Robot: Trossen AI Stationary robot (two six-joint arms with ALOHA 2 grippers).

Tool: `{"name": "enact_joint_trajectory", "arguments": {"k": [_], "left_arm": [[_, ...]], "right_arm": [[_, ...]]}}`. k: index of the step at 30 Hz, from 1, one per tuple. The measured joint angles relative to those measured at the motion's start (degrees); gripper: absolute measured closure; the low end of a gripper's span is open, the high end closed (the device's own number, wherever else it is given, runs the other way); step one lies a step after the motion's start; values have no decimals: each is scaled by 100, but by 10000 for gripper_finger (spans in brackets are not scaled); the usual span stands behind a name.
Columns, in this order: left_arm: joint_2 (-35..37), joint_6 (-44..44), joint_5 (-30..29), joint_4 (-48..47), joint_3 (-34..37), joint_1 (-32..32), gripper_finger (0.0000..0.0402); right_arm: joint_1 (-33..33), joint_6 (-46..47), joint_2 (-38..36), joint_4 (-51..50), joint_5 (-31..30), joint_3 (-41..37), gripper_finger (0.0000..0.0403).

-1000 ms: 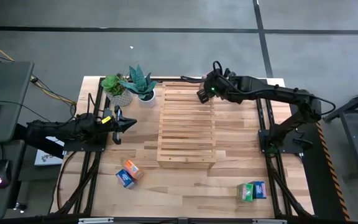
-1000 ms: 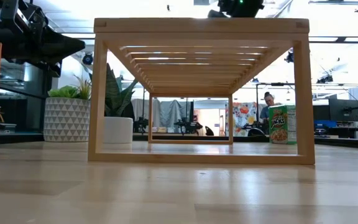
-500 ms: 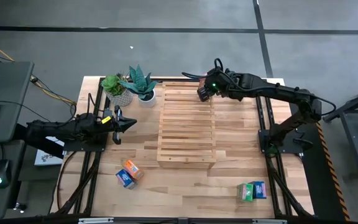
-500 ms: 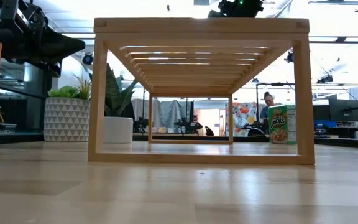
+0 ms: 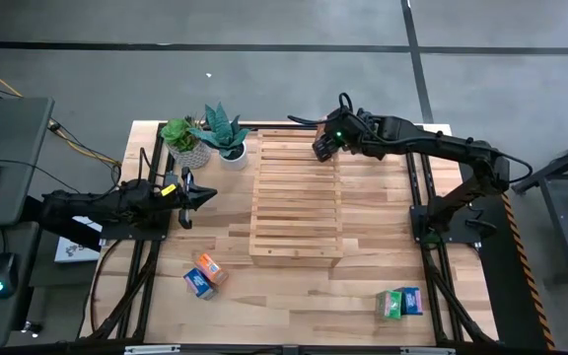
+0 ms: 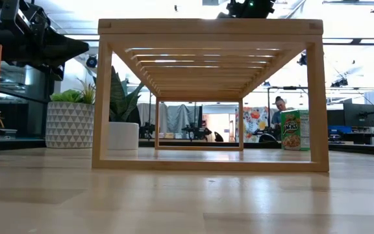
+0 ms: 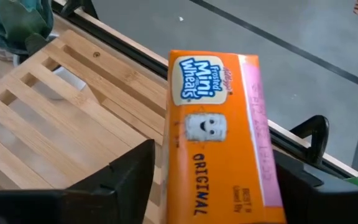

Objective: Stack cereal on shelf
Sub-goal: Put the top right orange cereal box on the shelf

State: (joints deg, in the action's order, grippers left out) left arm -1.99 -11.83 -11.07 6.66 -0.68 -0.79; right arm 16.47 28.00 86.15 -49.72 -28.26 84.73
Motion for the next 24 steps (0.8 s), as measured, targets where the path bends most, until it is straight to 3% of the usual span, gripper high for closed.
{"name": "enact_joint_trajectory", "arguments": {"k": [16,24], "left_arm": [[-1,-1,0,0,-1,-1,398],[1,1,0,2,0,1,398]], "right_arm": [[0,-517,-402,-128,433,0,162],[0,-666,-832,-710,744,0,162]]}}
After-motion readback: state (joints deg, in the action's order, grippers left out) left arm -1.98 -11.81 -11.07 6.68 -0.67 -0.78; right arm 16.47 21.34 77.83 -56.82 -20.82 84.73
